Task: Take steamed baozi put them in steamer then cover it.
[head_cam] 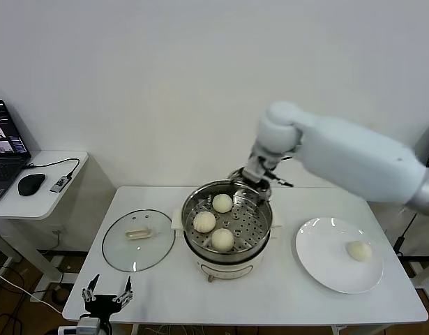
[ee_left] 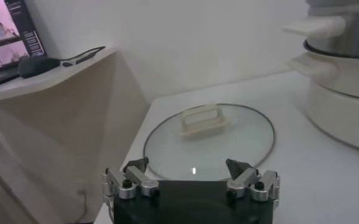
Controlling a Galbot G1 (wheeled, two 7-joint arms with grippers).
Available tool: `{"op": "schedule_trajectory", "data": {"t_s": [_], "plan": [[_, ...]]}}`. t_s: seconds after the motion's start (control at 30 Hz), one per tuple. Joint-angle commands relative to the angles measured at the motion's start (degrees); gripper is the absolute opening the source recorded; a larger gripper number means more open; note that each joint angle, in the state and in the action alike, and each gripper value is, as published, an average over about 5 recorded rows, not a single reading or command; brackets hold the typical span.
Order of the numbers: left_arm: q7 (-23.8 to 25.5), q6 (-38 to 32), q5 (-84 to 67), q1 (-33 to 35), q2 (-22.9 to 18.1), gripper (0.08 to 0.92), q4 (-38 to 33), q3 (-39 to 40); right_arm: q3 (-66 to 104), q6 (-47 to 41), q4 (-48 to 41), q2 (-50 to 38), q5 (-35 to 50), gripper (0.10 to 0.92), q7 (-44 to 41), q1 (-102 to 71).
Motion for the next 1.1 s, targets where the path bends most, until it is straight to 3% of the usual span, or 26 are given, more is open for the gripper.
{"op": "schedule_trajectory", "data": {"t_s": [0.03,0.43,1.1], "plan": [[0.36,0.31,-0.23,0.82,0.06,0.823,-1.4,-0.05,4.59,-22.53,-0.33,-15.55,5.45,0.823,0.76,-2.56],[0.49,0.55,-0.28,2.6,0.32,0.823,-2.2,0.6,24.58,-15.45,-6.16,-25.04,-11.0,0.823,-1.59,-28.44],[0.77,0.93,0.39,2.69,-0.13,0.823,-0.27,0.08,31.31,-5.22,-22.45,-14.08,-22.19,0.823,-0.13,-38.77]]}}
